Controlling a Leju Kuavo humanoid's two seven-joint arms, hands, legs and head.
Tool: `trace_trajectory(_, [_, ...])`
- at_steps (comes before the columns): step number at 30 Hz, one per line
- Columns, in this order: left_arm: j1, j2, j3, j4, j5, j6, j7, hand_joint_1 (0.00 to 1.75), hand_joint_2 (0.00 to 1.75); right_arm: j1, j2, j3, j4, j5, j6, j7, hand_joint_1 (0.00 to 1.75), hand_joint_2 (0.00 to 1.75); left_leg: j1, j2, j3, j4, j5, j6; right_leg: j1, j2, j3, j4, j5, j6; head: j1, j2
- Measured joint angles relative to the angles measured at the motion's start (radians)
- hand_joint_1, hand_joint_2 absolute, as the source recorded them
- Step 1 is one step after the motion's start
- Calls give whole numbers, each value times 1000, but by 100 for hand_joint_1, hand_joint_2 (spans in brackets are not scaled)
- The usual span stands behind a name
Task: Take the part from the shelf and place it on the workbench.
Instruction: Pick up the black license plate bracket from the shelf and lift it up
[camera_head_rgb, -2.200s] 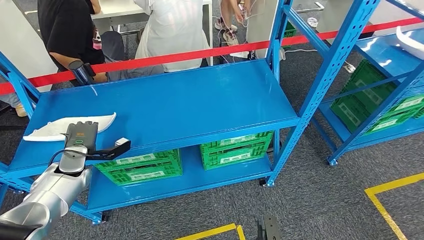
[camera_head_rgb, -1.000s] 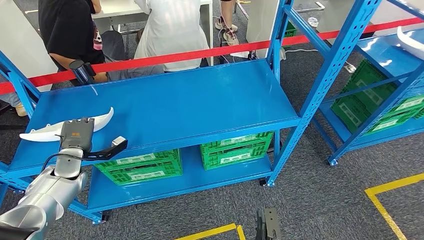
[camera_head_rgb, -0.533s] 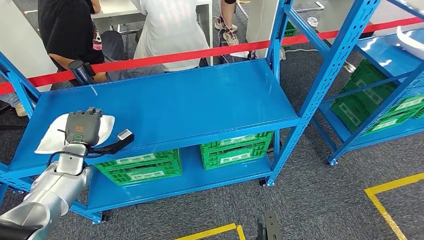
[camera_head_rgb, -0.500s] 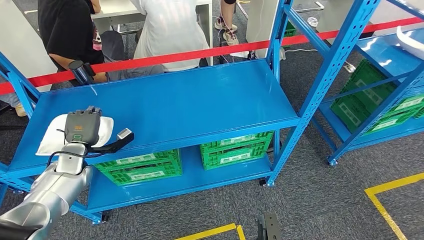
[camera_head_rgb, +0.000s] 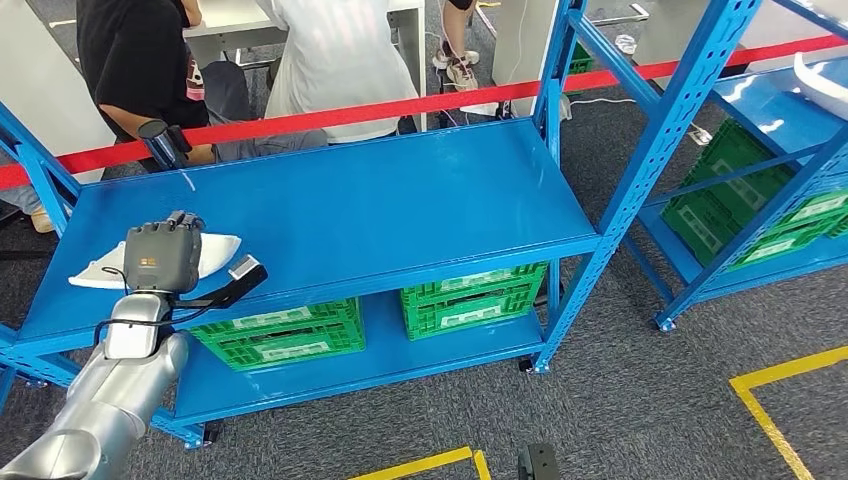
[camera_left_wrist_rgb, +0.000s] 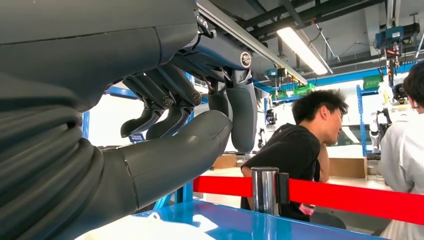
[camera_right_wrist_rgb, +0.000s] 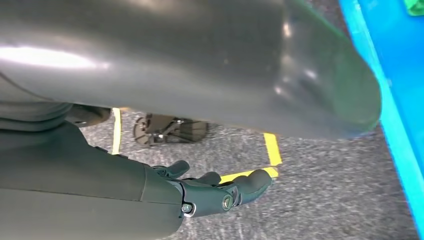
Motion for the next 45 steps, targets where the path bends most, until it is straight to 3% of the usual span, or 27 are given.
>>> trace_trajectory(7, [6,-22,62,-1,-62,0,25,175,175,4,-3,4,0,2,9,32,0,0,0,0,0,0,0,0,0,0,0,0,0,0,0,0])
trace_trajectory(24, [-37,-61,74,107,-89,0,24,175,175,32,-3,4,0,-7,-3,112,0,0,0,0,0,0,0,0,0,0,0,0,0,0,0,0])
trace_trajectory(32, [-30,-62,73,62,-107,0,9,175,175,38,-3,4,0,-4,-5,119,0,0,0,0,0,0,0,0,0,0,0,0,0,0,0,0])
trace_trajectory(35, [-11,-51,52,6,-117,0,51,175,175,39,-3,4,0,0,-4,126,0,0,0,0,0,0,0,0,0,0,0,0,0,0,0,0])
trace_trajectory(39, [-5,-26,-37,-56,-118,0,131,0,175,40,-3,4,0,2,-4,133,0,0,0,0,0,0,0,0,0,-1,0,0,0,0,0,0])
trace_trajectory(44, [-4,-14,-80,-109,-116,0,122,0,175,40,-3,4,0,1,-3,132,0,0,0,0,0,0,0,0,0,0,0,0,0,0,0,0])
trace_trajectory(45, [-5,-14,-84,-114,-117,0,122,0,131,41,-3,3,0,0,-3,132,0,0,0,0,0,0,0,0,0,0,0,0,0,0,0,0])
